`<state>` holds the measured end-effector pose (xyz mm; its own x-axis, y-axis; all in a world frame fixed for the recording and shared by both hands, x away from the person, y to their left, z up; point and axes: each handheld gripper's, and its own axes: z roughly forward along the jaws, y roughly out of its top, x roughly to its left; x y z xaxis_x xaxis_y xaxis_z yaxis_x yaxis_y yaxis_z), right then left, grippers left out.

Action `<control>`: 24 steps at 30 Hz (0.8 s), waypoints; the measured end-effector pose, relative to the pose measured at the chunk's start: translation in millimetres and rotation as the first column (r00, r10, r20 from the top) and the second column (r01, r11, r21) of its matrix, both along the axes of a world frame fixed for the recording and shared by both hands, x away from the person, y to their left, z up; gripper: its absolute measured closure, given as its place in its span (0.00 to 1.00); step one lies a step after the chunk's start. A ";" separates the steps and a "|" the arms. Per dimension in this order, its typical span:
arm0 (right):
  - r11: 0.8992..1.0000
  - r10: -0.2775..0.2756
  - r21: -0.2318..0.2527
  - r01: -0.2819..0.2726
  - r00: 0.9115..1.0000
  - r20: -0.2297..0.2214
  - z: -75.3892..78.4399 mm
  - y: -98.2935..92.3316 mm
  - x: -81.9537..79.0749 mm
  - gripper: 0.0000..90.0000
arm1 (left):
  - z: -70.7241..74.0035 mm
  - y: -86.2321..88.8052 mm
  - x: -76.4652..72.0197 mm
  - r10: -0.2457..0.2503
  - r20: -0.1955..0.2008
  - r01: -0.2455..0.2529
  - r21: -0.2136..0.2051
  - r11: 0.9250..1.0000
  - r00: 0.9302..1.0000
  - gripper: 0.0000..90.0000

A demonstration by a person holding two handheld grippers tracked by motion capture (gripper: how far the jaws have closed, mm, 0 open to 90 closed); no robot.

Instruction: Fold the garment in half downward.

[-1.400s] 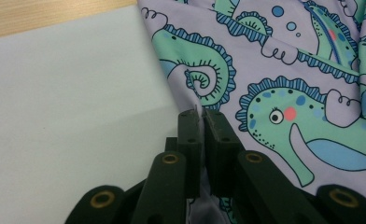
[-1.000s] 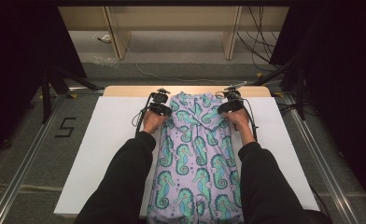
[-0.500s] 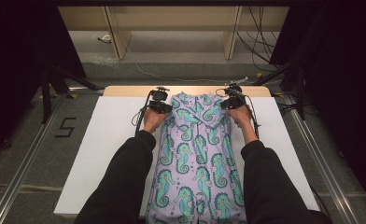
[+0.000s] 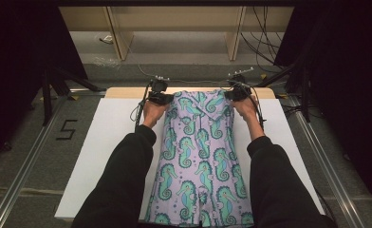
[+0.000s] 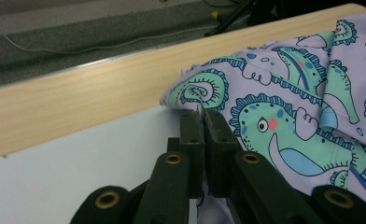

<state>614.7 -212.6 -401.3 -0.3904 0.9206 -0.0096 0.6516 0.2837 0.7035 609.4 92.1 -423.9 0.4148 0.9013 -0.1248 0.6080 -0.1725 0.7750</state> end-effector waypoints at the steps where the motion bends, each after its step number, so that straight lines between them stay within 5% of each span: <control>1: 1.000 0.004 -0.002 -0.004 1.000 0.010 3.1 0.4 0.2 0.98 | 2.8 1.1 0.1 -0.001 0.008 0.001 -0.009 1.000 1.000 0.96; 11: 0.999 0.031 -0.035 -0.027 0.989 0.141 28.5 3.9 -4.2 0.98 | 30.3 2.1 -2.7 -0.026 0.115 0.028 -0.015 0.999 0.993 0.96; 16: 0.998 0.068 -0.015 -0.066 0.985 0.161 35.0 0.4 -13.7 0.98 | 31.0 8.5 -10.4 -0.059 0.119 0.061 -0.011 0.998 0.991 0.96; 24: 0.987 0.160 -0.024 -0.159 0.960 0.230 34.2 -4.7 -51.8 0.98 | 32.4 12.6 -39.2 -0.122 0.134 0.124 -0.006 0.992 0.983 0.96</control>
<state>562.9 -217.3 -367.1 -0.5190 0.8461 -0.1215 0.4179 0.3751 0.8274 570.3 104.7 -391.6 0.5361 0.8409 -0.0737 0.4739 -0.2275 0.8507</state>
